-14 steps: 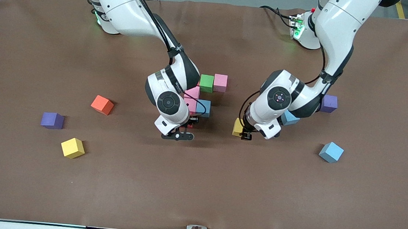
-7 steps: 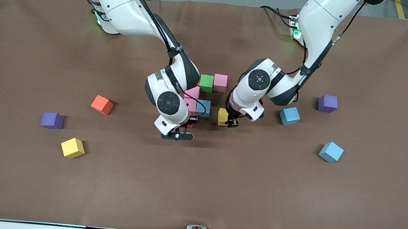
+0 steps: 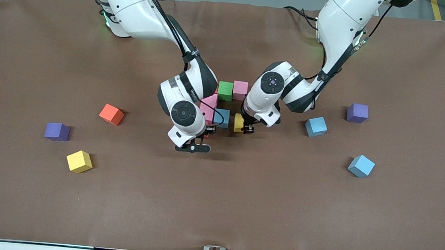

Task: Arrange 11 blocks into digit 3
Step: 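Carry yellow beside blue with the left gripper while the right gripper lowers red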

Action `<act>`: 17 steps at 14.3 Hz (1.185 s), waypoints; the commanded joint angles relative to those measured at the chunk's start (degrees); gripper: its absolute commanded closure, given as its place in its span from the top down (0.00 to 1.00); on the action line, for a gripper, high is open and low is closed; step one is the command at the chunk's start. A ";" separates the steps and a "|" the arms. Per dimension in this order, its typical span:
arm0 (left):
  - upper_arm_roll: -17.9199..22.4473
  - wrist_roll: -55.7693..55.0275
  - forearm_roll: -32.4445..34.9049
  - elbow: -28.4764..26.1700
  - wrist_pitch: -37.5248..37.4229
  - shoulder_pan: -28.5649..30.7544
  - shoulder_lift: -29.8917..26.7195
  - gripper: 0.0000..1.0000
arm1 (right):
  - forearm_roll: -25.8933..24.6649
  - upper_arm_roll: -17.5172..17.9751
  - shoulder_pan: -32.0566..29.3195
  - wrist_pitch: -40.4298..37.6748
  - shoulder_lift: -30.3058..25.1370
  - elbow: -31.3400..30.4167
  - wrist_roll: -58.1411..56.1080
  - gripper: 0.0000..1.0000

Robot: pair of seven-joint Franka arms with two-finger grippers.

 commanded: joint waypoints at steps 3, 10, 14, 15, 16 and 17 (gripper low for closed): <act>0.43 -1.38 1.76 0.97 0.95 -0.87 0.97 0.08 | 0.38 0.20 -0.23 -0.43 -1.44 -2.06 0.30 0.54; 0.43 -3.49 1.85 2.55 0.95 -2.19 1.76 0.08 | 0.20 0.20 -0.58 0.97 -1.08 -1.27 -0.23 0.55; 0.52 -3.57 1.76 2.56 0.95 -2.81 2.11 0.08 | 0.20 0.12 -0.32 3.78 -0.82 -1.01 -0.50 0.55; 0.52 -3.66 1.76 2.56 0.95 -2.81 2.12 0.08 | 0.20 0.12 -0.14 4.49 -0.73 -1.01 -0.50 0.55; 0.52 -3.58 1.85 2.56 0.95 -2.81 2.12 0.08 | 0.20 0.12 -0.05 4.49 -0.65 -1.01 -0.50 0.55; 0.52 -3.57 1.85 2.64 0.95 -2.81 2.29 0.08 | 0.20 0.12 0.04 4.49 -0.65 -1.01 -0.41 0.55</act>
